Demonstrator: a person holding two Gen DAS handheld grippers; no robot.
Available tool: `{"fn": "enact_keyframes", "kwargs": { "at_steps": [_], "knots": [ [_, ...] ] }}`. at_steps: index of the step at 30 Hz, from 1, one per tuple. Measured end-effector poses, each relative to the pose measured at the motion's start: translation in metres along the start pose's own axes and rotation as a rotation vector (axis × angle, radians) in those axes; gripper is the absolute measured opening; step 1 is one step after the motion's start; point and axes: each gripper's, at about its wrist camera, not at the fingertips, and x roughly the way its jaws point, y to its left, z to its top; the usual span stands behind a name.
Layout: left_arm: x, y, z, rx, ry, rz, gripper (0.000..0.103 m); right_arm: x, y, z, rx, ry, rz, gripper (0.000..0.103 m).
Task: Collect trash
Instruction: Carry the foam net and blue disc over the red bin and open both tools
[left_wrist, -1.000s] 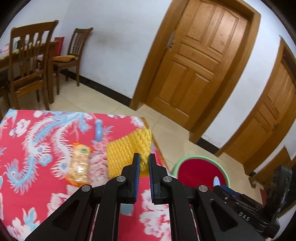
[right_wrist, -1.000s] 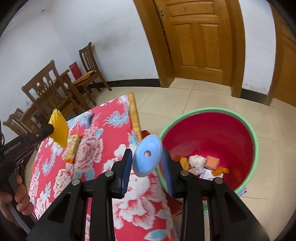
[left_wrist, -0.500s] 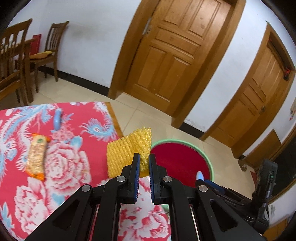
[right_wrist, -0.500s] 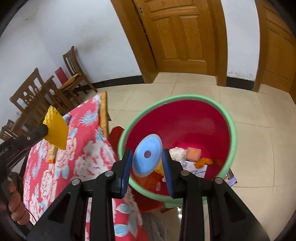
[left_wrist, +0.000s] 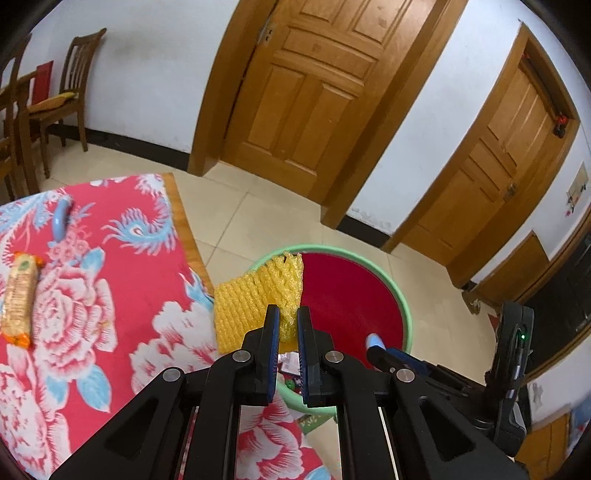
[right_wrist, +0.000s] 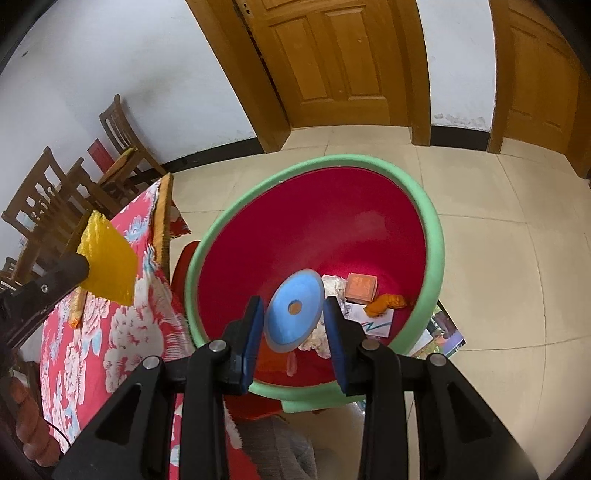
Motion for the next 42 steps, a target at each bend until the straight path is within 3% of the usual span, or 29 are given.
{"fn": "enact_keyframes", "kwargs": {
  "at_steps": [20, 22, 24, 26, 42],
  "knots": [
    [0.048, -0.027, -0.014, 0.073, 0.097, -0.049, 0.009, -0.014, -0.021, -0.001, 0.074, -0.036, 0.001, 0.037],
    [0.052, -0.029, -0.016, 0.075, 0.105, -0.053, 0.013, -0.016, -0.023, -0.001, 0.082, -0.037, 0.0, 0.037],
    [0.054, -0.031, -0.017, 0.079, 0.107, -0.045, 0.033, -0.017, -0.025, -0.001, 0.087, -0.04, -0.001, 0.037],
    [0.054, -0.032, -0.018, 0.087, 0.096, -0.033, 0.044, -0.019, -0.026, -0.001, 0.091, -0.042, -0.002, 0.037],
    [0.024, 0.007, -0.007, 0.036, 0.039, 0.065, 0.044, -0.027, -0.007, 0.0, 0.055, -0.048, 0.034, 0.037]
  ]
}}
